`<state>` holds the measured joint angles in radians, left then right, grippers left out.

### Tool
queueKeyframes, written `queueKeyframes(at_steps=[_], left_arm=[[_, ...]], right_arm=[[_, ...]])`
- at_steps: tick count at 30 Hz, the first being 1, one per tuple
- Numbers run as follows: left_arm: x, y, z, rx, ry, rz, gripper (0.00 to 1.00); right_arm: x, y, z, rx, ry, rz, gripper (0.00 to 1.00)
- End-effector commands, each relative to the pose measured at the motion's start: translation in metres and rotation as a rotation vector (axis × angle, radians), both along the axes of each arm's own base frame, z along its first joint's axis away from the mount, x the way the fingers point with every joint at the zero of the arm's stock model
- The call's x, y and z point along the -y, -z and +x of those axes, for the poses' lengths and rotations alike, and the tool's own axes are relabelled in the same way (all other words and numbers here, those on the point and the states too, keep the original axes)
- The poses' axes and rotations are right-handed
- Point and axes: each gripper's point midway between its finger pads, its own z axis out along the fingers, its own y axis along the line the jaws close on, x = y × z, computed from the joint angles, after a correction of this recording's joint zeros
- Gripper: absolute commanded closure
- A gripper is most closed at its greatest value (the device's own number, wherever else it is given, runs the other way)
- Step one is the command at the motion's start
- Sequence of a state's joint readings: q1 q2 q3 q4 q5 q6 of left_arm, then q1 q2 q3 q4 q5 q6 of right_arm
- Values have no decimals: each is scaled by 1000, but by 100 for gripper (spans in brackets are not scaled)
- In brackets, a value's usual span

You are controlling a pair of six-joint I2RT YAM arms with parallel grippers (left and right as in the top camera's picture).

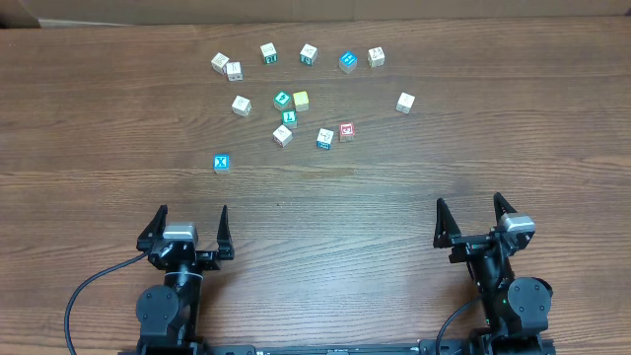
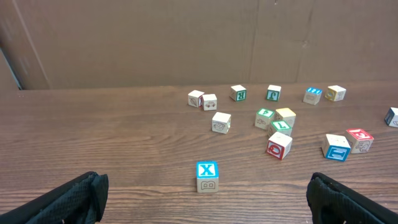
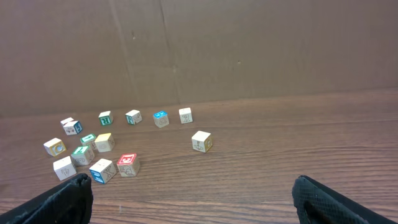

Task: Form a horizontal line

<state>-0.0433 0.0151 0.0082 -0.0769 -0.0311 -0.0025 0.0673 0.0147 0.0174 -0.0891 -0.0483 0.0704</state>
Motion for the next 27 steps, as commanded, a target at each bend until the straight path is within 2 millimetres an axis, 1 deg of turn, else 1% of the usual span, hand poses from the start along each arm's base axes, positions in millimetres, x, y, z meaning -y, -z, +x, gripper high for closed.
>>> queueKeyframes(at_steps=[1,12,14,16,18,20,21,25,27], left_arm=[[-1,-1,0,10,-4,-21,1],[-2,-3,0,17,-10,-21,1],[3,-4,0,20,18,-23,1],[13,-7,-1,33,78,-27,1],[27,-17,-2,67,159,-31,0],[36,-31,-6,105,214,-30,0],[38,-36,-7,114,225,-29,0],[44,-70,-16,162,263,-18,0],[44,-93,-24,176,266,-18,0]], right_arm=[[-1,0,0,11,-4,-7,0],[-1,0,0,11,-4,-7,0],[-1,0,0,11,-4,-7,0],[-1,0,0,11,-4,-7,0],[-1,0,0,11,-4,-7,0],[-1,0,0,11,-4,-7,0],[-1,0,0,11,-4,-7,0],[-1,0,0,11,-4,-7,0],[-1,0,0,11,-4,-7,0]])
